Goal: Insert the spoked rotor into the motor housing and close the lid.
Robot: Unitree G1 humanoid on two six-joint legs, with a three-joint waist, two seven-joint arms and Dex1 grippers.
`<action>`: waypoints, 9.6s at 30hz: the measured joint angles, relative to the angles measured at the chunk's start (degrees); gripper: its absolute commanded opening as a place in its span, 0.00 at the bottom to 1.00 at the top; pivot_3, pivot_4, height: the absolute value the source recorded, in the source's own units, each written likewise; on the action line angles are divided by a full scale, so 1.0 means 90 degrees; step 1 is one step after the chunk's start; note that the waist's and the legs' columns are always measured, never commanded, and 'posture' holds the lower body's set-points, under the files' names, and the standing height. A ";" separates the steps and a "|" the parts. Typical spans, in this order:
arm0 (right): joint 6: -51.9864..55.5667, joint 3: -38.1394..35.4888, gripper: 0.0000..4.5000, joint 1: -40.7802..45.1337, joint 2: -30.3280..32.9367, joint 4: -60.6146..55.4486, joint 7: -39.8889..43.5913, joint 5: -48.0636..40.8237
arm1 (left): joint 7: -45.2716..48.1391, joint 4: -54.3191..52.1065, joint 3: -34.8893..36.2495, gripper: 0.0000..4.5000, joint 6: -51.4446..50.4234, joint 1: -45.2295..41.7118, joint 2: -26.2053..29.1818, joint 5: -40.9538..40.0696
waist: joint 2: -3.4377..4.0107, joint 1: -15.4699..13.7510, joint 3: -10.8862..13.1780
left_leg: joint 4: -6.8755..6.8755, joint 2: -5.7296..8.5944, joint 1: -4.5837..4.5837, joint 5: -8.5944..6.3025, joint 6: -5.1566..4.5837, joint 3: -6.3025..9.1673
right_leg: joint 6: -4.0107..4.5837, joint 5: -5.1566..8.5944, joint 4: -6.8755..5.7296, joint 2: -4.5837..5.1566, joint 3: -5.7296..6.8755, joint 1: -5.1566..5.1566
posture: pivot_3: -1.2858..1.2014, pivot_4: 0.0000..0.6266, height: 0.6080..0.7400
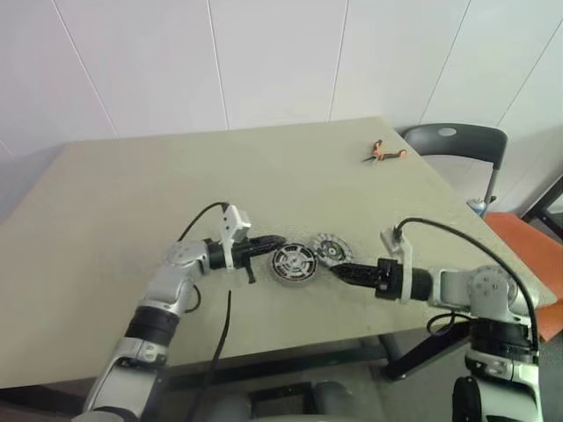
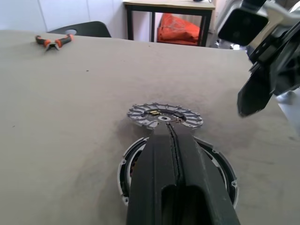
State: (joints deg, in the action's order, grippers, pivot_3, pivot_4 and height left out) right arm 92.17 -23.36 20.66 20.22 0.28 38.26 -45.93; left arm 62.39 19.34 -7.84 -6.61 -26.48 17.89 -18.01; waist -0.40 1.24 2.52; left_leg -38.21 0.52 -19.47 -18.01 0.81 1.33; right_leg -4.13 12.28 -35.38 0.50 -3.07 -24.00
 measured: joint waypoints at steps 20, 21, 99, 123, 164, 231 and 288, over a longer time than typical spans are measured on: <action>0.0002 -0.1561 0.50 0.0613 -0.0954 0.0798 -0.5340 -0.1672 | 0.0834 0.0936 -0.0498 0.00 0.0092 -0.0488 -0.0037 0.0541 | 0.0002 0.0001 0.0000 | 0.0003 -0.0010 -0.0004 0.0000 -0.0002 0.0002 | -0.0019 -0.0009 0.0010 0.0002 -0.0008 -0.0001 | 0.52 0.00 1.00; 0.0002 -0.1581 0.50 0.0627 -0.0972 0.0820 -0.5400 -0.1711 | 0.0837 0.0980 -0.0525 0.00 0.0089 -0.0487 -0.0014 0.0569 | 0.0002 0.0002 0.0000 | 0.0003 -0.0011 -0.0004 0.0000 -0.0002 0.0002 | -0.0019 -0.0009 0.0010 0.0002 -0.0008 -0.0001 | 0.52 0.00 1.00; -0.5896 0.4471 0.70 0.0937 0.1049 -0.0464 0.0754 0.2677 | -0.0535 -0.1275 0.1205 0.12 -0.1340 0.0806 0.0344 -0.0734 | -0.0028 -0.0001 0.0019 | 0.0009 -0.0017 -0.0024 -0.0008 -0.0013 0.0002 | -0.0009 -0.0017 0.0022 0.0007 -0.0010 -0.0028 | 0.52 0.00 1.00; -0.7620 0.5317 0.70 0.1985 0.0676 0.1885 0.3376 0.4032 | -0.0570 -0.2796 0.1459 0.99 -0.1532 0.2541 0.1415 -0.1062 | -0.0026 0.0136 0.0018 | 0.0009 -0.0021 0.0003 -0.0007 -0.0013 0.0007 | 0.0012 -0.0008 0.0003 0.0008 -0.0008 -0.0013 | 0.52 0.00 1.00; -0.8977 0.5125 0.99 0.2378 0.0780 0.2738 0.4417 0.4824 | -0.0742 -0.2943 0.1192 1.00 -0.1420 0.2680 0.1365 -0.0981 | -0.0025 0.0144 0.0019 | 0.0005 -0.0020 0.0011 -0.0007 -0.0012 0.0006 | 0.0014 -0.0009 -0.0014 0.0008 -0.0010 -0.0011 | 0.52 0.00 1.00; -0.8191 0.4595 0.71 0.2461 -0.0077 0.3184 0.3574 0.4515 | -0.1151 -0.2899 0.1000 0.00 -0.1597 0.2605 0.1314 -0.0891 | -0.0023 0.0149 0.0019 | -0.0011 -0.0017 0.0009 0.0000 -0.0001 0.0006 | 0.0016 -0.0011 -0.0066 0.0006 -0.0013 -0.0033 | 0.52 0.00 1.00; -0.8480 0.4871 0.71 0.2470 -0.0008 0.3312 0.3342 0.4975 | -0.1119 -0.2770 0.0999 0.00 -0.1442 0.2651 0.1234 -0.0828 | -0.0025 0.0150 0.0017 | -0.0012 -0.0016 0.0019 0.0000 -0.0001 0.0007 | 0.0006 0.0007 -0.0069 0.0005 -0.0013 -0.0021 | 0.52 0.00 1.00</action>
State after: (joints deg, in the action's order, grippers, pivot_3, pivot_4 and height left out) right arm 15.85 20.49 42.89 20.15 30.09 68.34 -1.15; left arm 52.32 -5.59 1.15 -19.59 -2.63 28.99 -25.47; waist -0.62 2.59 2.68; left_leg -38.32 0.38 -19.29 -18.00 0.80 1.38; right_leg -4.08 12.34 -36.00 0.55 -3.19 -24.19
